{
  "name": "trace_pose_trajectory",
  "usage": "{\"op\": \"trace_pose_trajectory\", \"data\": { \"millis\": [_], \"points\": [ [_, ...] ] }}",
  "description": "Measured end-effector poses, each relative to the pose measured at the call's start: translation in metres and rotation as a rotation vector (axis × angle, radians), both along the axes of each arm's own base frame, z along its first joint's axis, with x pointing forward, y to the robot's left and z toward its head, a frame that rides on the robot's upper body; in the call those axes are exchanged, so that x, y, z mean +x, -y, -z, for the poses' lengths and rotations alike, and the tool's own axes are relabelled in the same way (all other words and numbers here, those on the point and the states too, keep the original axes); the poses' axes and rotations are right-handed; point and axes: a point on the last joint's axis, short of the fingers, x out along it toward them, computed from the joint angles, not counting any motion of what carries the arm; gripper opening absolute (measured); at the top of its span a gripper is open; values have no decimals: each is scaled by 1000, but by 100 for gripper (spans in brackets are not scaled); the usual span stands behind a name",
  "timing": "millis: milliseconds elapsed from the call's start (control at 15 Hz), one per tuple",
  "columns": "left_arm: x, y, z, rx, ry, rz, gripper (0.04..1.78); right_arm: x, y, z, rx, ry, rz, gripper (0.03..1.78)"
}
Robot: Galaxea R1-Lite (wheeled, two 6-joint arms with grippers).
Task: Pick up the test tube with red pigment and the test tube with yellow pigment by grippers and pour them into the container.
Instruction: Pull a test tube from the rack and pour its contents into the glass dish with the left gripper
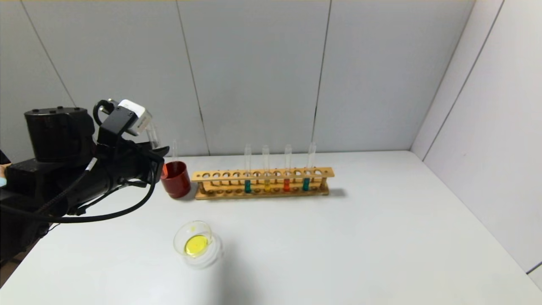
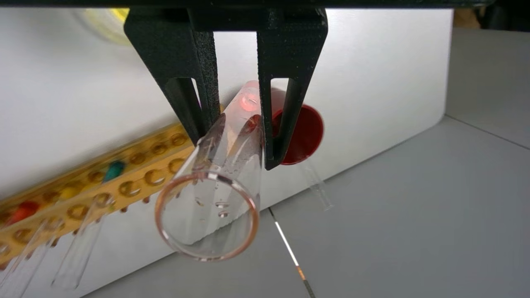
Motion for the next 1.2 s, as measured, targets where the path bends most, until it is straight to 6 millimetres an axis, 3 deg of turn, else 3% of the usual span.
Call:
{"op": "trace_pose_trajectory", "data": {
  "millis": [267, 800, 1200],
  "points": [
    [-6, -23, 12, 156, 15, 85, 31, 0, 0, 0, 0, 0, 0, 175],
    [-20, -25, 41, 466, 12, 297, 31, 0, 0, 0, 0, 0, 0, 175],
    [-16, -31, 66, 701, -13, 371, 31, 0, 0, 0, 0, 0, 0, 175]
  ]
}}
